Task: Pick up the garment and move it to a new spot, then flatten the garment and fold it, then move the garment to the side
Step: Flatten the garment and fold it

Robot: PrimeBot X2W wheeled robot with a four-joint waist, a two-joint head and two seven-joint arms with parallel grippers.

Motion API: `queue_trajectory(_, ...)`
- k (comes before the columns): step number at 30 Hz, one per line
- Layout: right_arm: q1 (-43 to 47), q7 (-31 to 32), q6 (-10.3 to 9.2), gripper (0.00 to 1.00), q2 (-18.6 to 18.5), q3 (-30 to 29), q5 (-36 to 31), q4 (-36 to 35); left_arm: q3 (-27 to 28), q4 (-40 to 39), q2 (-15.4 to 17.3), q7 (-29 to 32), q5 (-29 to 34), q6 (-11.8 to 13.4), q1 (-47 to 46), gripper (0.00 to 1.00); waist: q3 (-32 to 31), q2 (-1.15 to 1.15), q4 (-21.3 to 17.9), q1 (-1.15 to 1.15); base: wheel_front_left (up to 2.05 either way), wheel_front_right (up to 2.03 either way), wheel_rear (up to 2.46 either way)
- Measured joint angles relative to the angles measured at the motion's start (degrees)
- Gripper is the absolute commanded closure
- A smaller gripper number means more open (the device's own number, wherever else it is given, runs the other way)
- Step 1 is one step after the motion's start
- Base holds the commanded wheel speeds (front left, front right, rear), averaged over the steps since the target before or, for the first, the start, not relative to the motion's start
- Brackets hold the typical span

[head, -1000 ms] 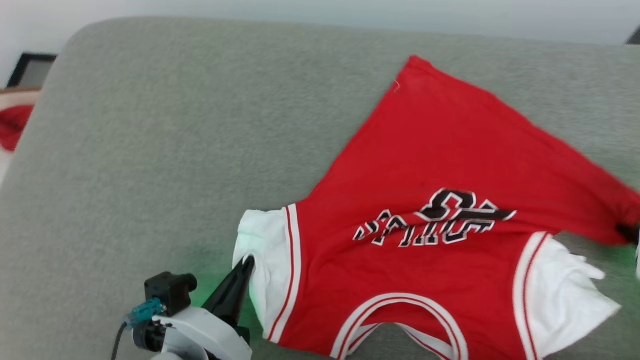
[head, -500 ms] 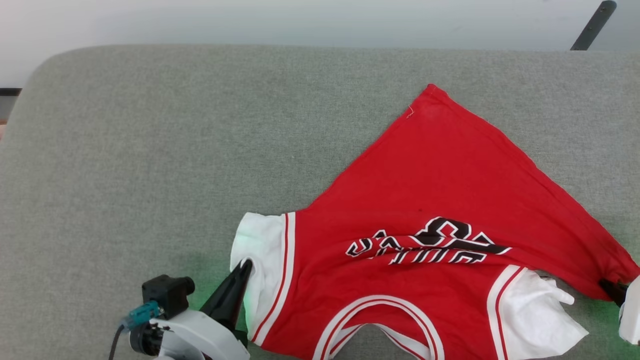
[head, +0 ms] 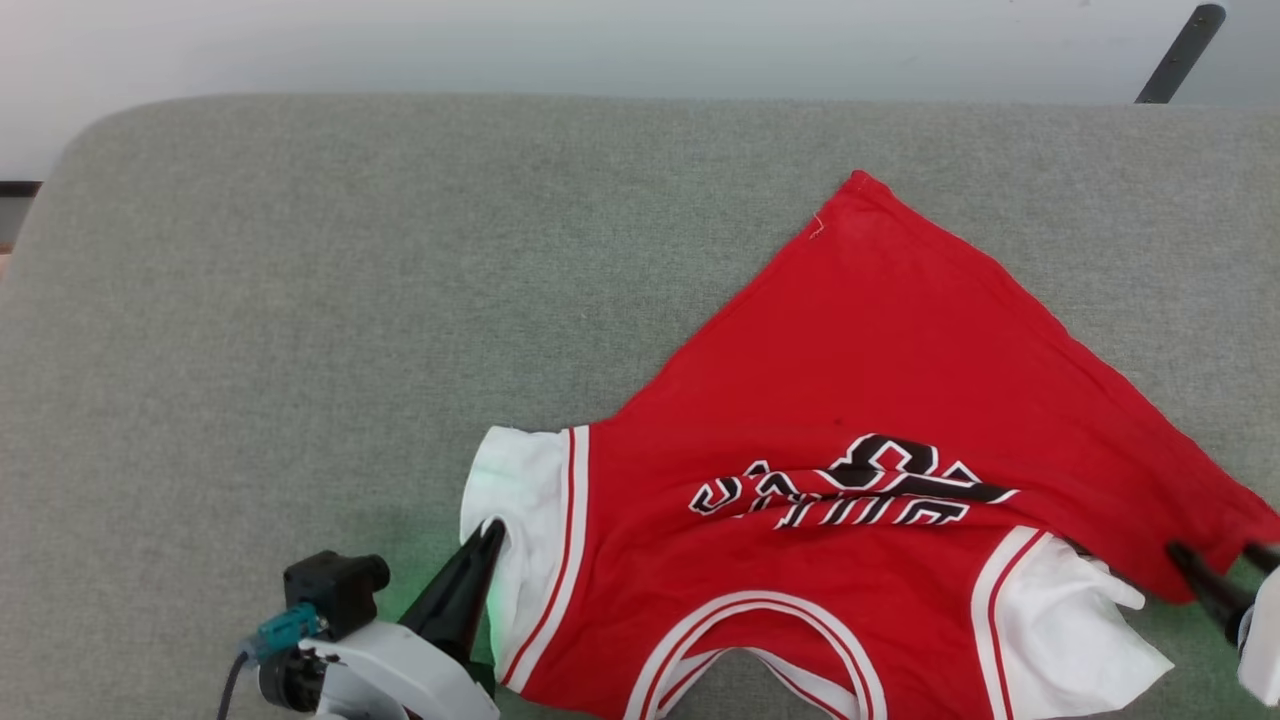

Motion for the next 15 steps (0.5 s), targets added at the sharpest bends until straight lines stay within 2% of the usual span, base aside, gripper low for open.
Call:
queue_trajectory(7, -3.21, -2.48, 0.0, 0.0, -2.98, 2.79, -1.69, -9.33, -0.83, -0.27, -0.53, -0.1, 0.29, -0.08, -0.2, 1.0, 0.15, 0.0, 1.3, 0.0, 0.0, 0.0, 0.0)
queue_trajectory(11, -9.38, -4.75, 0.0, 0.0, -5.86, 7.17, -3.31, -8.64, -1.67, -0.08, -1.33, 0.1, 0.7, -0.52, -1.35, 1.0, 0.56, 0.0, 2.83, 0.0, 0.0, 0.0, 0.0)
queue_trajectory(15, -15.44, -6.04, 0.0, 0.0, -6.79, 10.54, -3.0, -5.52, -2.41, 0.29, -2.08, 0.21, 0.91, -1.05, -2.45, 1.0, 1.0, 0.0, 4.35, 0.0, 0.0, 0.0, 0.0)
